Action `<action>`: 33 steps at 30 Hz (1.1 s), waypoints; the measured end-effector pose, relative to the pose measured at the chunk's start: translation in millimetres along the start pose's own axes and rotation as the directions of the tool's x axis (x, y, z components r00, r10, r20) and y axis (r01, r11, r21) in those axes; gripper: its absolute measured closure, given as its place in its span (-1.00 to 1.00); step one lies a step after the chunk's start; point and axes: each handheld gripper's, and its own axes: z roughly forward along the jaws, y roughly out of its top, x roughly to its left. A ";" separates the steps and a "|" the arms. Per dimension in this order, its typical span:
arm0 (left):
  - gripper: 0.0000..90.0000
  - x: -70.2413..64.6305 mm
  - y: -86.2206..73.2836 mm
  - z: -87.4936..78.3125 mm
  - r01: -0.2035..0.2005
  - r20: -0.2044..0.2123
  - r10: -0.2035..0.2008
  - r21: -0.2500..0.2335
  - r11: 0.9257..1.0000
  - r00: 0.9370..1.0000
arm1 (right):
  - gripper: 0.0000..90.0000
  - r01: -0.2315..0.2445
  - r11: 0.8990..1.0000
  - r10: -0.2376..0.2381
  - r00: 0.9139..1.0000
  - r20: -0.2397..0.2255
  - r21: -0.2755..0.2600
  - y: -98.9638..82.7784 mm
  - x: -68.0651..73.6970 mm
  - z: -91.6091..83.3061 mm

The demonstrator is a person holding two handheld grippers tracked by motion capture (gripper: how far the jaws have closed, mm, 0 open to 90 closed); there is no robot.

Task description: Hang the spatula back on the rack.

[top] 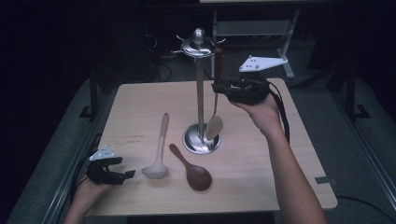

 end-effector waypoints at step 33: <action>0.25 -4.1 34.1 -23.1 0.051 0.106 -0.048 -0.022 0.998 0.993 | -0.45 -0.137 0.987 0.120 0.974 0.190 0.081 -93.4 -20.1 -49.5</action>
